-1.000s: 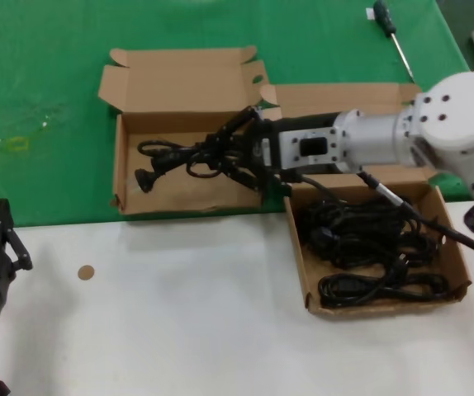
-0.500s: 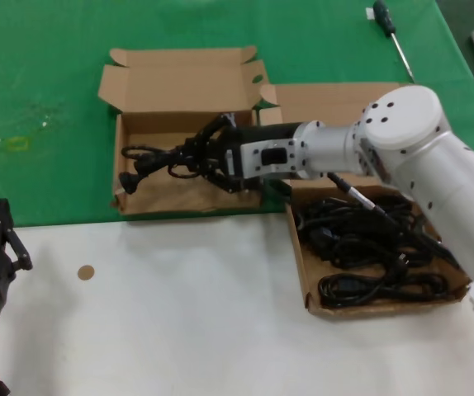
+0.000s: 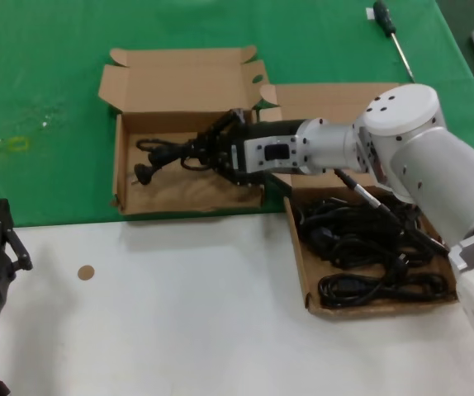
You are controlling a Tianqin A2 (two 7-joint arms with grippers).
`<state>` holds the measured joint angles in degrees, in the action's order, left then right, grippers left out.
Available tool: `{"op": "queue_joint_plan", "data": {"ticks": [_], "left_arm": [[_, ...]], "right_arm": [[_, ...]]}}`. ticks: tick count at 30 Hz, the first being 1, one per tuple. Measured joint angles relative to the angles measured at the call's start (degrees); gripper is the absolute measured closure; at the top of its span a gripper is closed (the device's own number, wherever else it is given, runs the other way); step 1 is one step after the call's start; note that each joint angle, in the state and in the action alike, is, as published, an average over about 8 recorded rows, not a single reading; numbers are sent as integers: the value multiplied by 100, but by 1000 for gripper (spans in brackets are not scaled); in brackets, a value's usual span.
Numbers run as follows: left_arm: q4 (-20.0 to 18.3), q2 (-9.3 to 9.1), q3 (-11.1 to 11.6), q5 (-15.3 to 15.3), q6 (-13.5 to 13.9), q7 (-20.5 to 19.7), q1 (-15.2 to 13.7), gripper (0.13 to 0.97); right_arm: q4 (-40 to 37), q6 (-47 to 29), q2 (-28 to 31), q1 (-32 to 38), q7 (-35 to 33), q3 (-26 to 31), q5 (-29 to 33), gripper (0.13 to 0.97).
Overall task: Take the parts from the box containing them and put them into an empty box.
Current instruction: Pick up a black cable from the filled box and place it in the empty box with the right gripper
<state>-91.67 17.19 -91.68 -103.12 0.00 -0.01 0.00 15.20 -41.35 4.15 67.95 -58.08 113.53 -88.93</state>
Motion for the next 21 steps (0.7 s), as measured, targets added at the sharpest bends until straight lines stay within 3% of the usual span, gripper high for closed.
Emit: {"op": "queue_joint_plan", "data": {"ticks": [13, 21], "left_arm": [[0, 0, 0, 0, 0, 0, 0, 945], [0, 0, 0, 0, 0, 0, 0, 945]], "right_arm": [[286, 39, 126, -113, 296, -8, 116, 870], [565, 16, 232, -223, 472, 10, 163, 793]]}}
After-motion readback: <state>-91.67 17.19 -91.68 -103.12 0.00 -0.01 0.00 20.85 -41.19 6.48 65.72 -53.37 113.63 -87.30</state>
